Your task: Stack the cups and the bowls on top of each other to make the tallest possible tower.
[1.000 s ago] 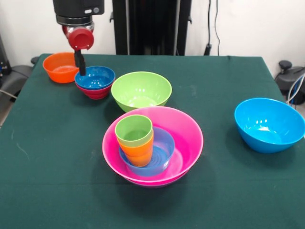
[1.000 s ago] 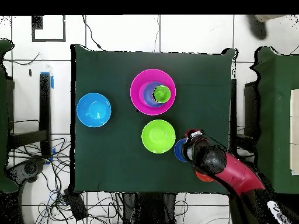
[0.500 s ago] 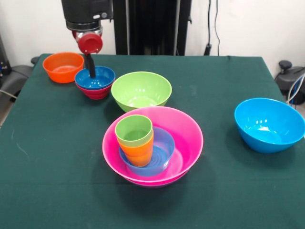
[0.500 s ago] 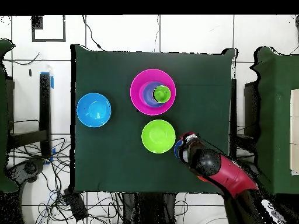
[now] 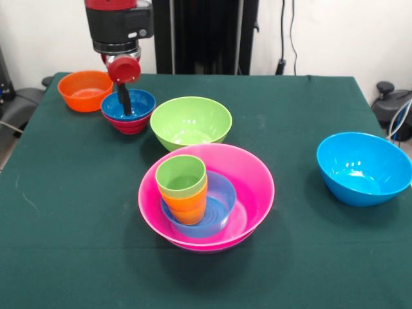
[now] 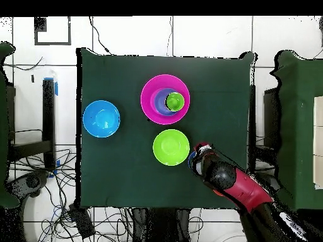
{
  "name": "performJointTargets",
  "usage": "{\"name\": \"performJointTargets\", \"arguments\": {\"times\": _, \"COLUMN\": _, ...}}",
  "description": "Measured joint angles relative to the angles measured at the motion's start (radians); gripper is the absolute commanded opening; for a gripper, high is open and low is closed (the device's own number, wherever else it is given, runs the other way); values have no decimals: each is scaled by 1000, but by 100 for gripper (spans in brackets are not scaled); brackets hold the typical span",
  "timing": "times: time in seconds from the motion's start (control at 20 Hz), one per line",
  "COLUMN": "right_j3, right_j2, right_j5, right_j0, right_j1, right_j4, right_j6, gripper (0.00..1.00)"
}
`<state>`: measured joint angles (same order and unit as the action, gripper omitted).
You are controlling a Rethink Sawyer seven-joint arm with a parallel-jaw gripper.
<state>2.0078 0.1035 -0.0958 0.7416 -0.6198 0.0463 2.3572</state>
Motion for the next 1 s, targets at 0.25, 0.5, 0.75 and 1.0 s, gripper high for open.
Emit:
{"name": "performJointTargets", "arguments": {"times": 0.25, "right_j3": 0, "right_j2": 11, "right_j5": 3, "right_j0": 20, "right_j1": 44, "right_j4": 0, "right_j6": 0, "gripper": 100}}
{"name": "performJointTargets", "arguments": {"times": 0.5, "right_j3": 0, "right_j2": 27, "right_j5": 11, "right_j0": 33, "right_j1": 79, "right_j4": 0, "right_j6": 0, "gripper": 100}}
{"name": "performJointTargets", "arguments": {"times": 0.75, "right_j3": -1, "right_j2": 32, "right_j5": 23, "right_j0": 34, "right_j1": 98, "right_j4": 0, "right_j6": 0, "gripper": 100}}
{"name": "performJointTargets", "arguments": {"times": 1.0, "right_j3": -1, "right_j2": 42, "right_j5": 50, "right_j0": 34, "right_j1": 116, "right_j4": -1, "right_j6": 0, "gripper": 100}}
